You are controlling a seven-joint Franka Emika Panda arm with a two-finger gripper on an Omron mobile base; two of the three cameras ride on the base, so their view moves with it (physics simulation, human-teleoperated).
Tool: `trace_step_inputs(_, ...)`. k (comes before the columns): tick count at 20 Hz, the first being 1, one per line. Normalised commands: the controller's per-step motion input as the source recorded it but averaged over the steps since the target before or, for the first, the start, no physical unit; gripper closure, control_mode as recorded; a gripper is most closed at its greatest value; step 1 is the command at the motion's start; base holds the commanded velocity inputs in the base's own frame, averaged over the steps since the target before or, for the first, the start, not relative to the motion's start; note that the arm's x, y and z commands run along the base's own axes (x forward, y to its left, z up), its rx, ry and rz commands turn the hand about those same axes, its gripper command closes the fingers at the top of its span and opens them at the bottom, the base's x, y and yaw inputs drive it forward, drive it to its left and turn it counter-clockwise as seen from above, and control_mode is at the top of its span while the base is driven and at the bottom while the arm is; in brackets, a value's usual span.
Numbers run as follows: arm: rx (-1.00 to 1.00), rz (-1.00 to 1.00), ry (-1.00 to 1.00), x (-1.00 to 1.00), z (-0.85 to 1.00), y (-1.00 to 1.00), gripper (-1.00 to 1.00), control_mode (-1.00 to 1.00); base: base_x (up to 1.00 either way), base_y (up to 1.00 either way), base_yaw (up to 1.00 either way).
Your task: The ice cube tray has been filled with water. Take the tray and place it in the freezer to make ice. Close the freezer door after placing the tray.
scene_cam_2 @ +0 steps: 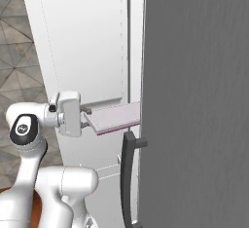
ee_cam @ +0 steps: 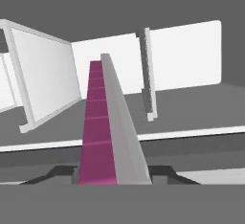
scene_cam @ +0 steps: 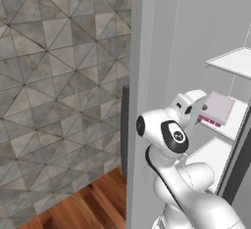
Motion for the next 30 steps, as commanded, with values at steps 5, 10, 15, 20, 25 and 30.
trace_step_inputs(5,0.00,0.00,0.01,0.00,-0.17,-0.05,1.00,-1.00,0.00,0.00,0.00)
trace_step_inputs(10,0.00,0.00,0.00,0.10,-0.28,-0.06,1.00,-1.00,0.00,0.00,0.00)
trace_step_inputs(15,0.00,0.00,0.00,0.00,-0.12,-0.26,1.00,-1.00,0.00,0.00,0.00)
trace_step_inputs(20,0.00,0.00,0.00,0.01,0.00,-0.25,1.00,-1.00,0.00,0.00,0.00)
trace_step_inputs(25,0.00,0.02,0.00,0.20,0.00,-0.02,1.00,-1.00,0.00,0.00,0.00)
trace_step_inputs(30,0.00,0.05,0.00,0.16,0.00,-0.04,1.00,-1.00,0.00,0.00,0.00)
